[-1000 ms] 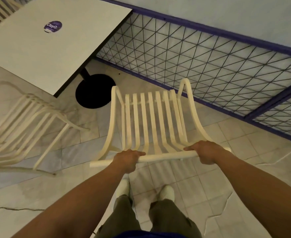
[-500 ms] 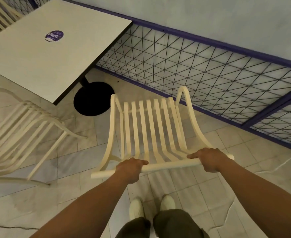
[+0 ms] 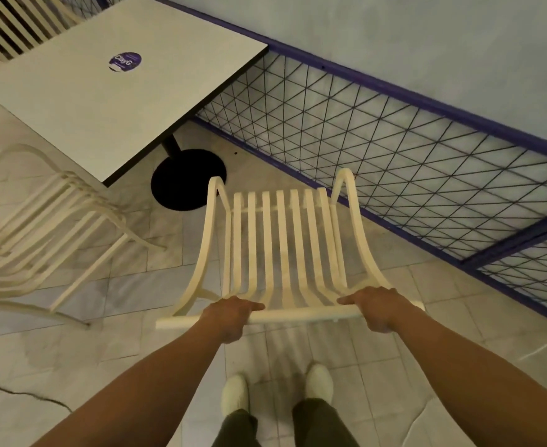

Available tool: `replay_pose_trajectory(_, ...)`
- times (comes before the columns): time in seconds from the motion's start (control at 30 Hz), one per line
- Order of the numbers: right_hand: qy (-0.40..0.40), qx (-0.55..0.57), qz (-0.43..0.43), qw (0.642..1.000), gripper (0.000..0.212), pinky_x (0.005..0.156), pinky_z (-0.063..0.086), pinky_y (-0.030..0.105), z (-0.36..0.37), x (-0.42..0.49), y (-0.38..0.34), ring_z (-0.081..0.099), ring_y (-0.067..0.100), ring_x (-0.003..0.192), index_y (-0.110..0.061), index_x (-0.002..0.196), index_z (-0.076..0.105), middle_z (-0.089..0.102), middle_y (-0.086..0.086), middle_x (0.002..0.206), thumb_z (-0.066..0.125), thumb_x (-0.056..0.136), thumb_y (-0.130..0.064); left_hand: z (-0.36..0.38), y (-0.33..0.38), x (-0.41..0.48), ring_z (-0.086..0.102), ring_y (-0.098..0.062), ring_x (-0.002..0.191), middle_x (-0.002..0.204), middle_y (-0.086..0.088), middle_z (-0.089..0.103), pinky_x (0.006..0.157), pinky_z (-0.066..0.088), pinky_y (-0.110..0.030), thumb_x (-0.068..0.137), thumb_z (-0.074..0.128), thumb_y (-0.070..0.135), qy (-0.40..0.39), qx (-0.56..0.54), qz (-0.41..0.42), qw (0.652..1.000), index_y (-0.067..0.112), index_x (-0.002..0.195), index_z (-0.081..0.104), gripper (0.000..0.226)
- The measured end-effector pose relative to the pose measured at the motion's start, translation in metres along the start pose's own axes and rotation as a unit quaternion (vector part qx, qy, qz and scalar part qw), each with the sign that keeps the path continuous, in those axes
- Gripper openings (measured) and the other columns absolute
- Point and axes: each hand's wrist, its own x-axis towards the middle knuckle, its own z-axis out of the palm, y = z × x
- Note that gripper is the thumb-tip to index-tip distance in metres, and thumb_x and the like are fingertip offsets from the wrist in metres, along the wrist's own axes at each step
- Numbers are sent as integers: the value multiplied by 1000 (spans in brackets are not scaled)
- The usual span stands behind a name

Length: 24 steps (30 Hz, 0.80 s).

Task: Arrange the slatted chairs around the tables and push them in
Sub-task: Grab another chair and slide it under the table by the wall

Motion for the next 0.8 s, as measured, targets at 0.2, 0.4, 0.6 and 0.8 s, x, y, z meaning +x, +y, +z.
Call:
replay_pose_trajectory(0.2,-18,-20,-26,999,78,102,38,46,-18,13,24,55,25,119,-53,147,32,54,-2,136,56,90,-4,1,19,3,60,-24,109,127,-1,58,95,52,-41,95,57,8,5,-16,-22,1000,48,151,33,73)
replay_pose_trajectory(0.4,-16,-40,-45,998,76,102,39,48,-40,31,27,56,24,117,-52,146,34,55,-3,134,55,91,-4,-2,19,5,61,-23,108,126,-1,58,92,52,-38,96,57,12,27,-30,-47,998,47,150,35,68)
replay_pose_trajectory(0.6,-21,-62,-53,996,73,101,39,48,-53,35,26,58,25,111,-48,147,35,58,-1,126,52,92,-3,-5,20,9,63,-22,104,124,-1,61,91,54,-39,94,60,14,37,-21,-64,997,48,149,35,69)
replay_pose_trajectory(0.8,-20,-67,-53,996,74,102,37,51,-51,39,27,57,25,112,-47,147,36,59,-1,126,55,90,-3,-4,20,14,63,-22,104,123,0,62,93,54,-40,93,63,14,35,-14,-69,997,47,150,36,71)
